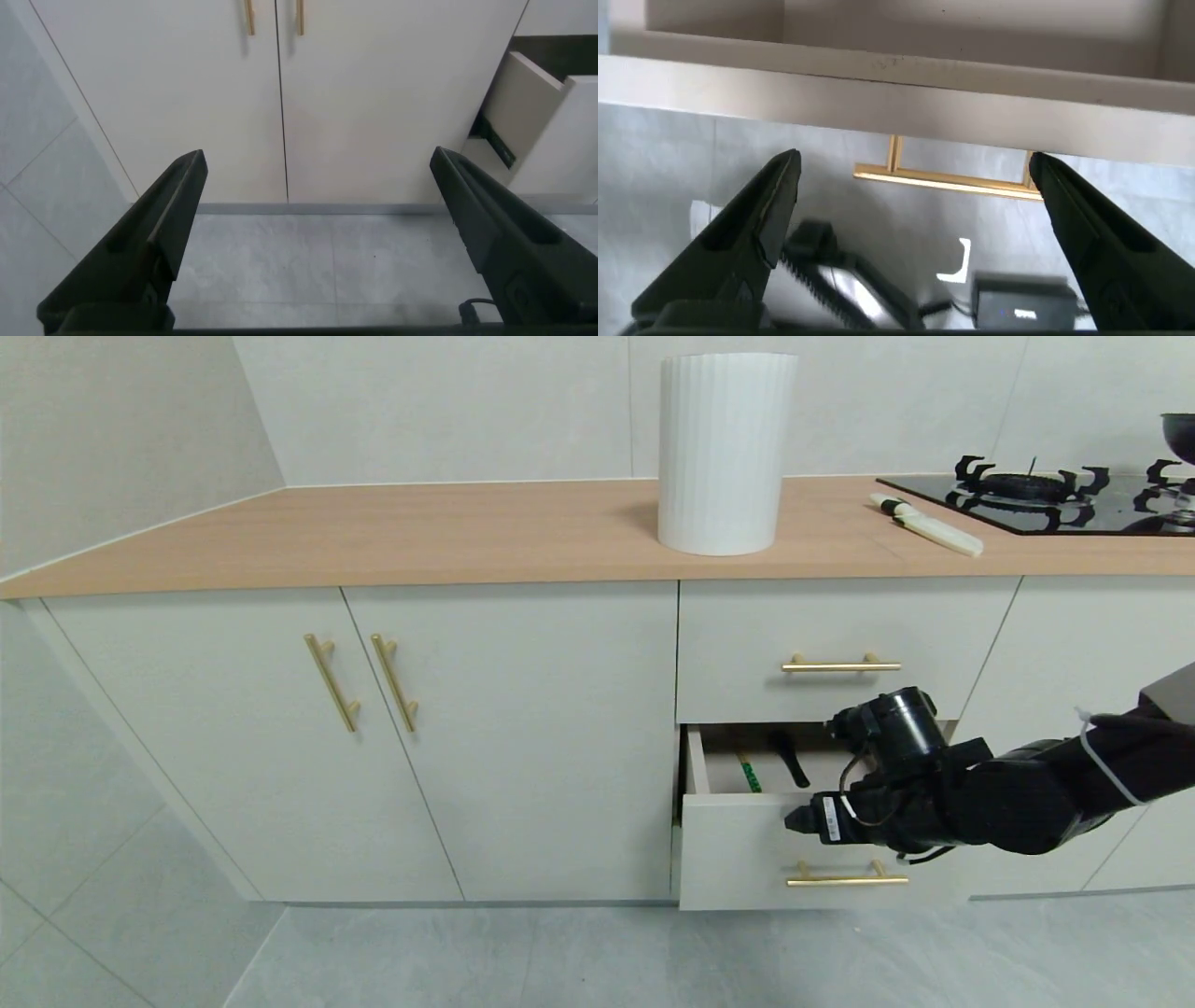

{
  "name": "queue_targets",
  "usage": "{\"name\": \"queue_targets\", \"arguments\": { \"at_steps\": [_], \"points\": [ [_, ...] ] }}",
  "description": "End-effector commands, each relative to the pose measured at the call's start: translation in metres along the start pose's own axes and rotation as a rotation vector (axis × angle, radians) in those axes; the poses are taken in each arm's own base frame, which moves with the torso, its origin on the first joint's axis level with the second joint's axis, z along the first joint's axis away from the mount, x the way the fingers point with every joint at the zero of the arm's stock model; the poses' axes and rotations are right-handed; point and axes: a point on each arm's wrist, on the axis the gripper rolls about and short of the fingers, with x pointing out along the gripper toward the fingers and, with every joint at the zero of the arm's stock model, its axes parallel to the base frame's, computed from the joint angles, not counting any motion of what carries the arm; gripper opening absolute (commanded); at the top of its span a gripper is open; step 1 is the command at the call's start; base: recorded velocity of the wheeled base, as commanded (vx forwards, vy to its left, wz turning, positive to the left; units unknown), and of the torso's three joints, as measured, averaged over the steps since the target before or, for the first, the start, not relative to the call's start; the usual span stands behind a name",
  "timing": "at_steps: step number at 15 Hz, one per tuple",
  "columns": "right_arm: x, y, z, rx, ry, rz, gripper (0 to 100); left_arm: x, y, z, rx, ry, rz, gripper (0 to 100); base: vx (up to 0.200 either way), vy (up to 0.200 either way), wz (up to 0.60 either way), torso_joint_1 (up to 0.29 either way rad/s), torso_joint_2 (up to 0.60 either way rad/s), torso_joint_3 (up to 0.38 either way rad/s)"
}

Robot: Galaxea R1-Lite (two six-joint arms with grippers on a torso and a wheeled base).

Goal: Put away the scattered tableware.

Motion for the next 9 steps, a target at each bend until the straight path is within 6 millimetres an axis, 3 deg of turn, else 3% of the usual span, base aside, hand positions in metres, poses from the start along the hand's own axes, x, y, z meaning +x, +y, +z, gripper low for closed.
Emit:
{"name": "queue_targets", "arguments": {
  "at_steps": [1,9],
  "points": [
    [0.018,-0.004,-0.004,0.009,0.009,-0.013,100,0.0,0.0,0.0,0.0,0.001,0.0,100,0.0,0.0,0.0,0.0,0.0,0.0],
    [0.058,-0.01,-0.006,0.068,-0.214,-0.075,100,0.0,0.0,0.0,0.0,0.001,0.0,100,0.0,0.0,0.0,0.0,0.0,0.0]
  ]
}}
